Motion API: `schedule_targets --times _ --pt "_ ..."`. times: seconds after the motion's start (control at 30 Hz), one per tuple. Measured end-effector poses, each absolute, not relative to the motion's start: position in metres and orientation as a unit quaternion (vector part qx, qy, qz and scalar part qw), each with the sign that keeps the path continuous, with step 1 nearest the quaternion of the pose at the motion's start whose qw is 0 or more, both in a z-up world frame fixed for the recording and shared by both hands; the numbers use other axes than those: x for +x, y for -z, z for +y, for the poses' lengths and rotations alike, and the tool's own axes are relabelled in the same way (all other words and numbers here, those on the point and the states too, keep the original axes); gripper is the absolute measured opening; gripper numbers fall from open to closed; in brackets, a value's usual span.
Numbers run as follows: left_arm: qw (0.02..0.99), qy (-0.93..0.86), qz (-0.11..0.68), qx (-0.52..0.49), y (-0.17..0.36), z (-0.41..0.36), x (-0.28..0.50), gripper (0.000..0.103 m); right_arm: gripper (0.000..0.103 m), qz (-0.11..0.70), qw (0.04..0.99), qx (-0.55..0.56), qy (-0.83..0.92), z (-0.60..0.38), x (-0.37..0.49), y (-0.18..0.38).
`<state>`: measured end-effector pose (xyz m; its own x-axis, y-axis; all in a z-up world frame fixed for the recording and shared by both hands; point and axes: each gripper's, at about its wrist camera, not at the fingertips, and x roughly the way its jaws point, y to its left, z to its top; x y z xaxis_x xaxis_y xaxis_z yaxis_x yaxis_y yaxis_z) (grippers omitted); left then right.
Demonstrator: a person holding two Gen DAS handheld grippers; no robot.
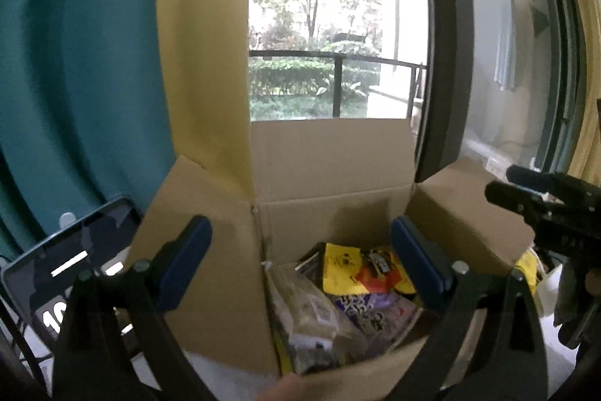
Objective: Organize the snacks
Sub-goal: 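Lower both held bags into the box and open both grippers, then move both tools back over the remaining snack pile, then grasp the whole-wheat toast bag with the left gripper while the right grasps the blue-white bag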
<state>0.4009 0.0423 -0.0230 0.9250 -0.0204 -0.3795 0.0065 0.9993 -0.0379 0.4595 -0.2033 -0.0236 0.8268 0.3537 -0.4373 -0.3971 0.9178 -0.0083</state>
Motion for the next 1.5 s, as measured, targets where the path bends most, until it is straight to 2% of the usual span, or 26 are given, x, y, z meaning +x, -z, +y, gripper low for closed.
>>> schedule_targets --times 0.57,0.83,1.27,1.5 --pt "0.974 0.061 0.218 -0.016 0.042 0.024 0.257 0.097 0.066 0.251 0.944 -0.022 -0.213 -0.232 0.308 0.035" --pt "0.959 0.084 0.269 -0.028 0.075 0.013 0.204 0.097 0.066 0.289 0.935 -0.006 -0.203 -0.248 0.255 0.064" --pt "0.921 0.117 0.368 -0.060 0.140 -0.009 0.165 0.097 0.066 0.361 0.913 0.016 -0.190 -0.271 0.198 0.127" --pt "0.901 0.149 0.403 -0.057 0.156 -0.034 0.158 0.097 0.082 0.403 0.894 0.007 -0.198 -0.280 0.170 0.159"
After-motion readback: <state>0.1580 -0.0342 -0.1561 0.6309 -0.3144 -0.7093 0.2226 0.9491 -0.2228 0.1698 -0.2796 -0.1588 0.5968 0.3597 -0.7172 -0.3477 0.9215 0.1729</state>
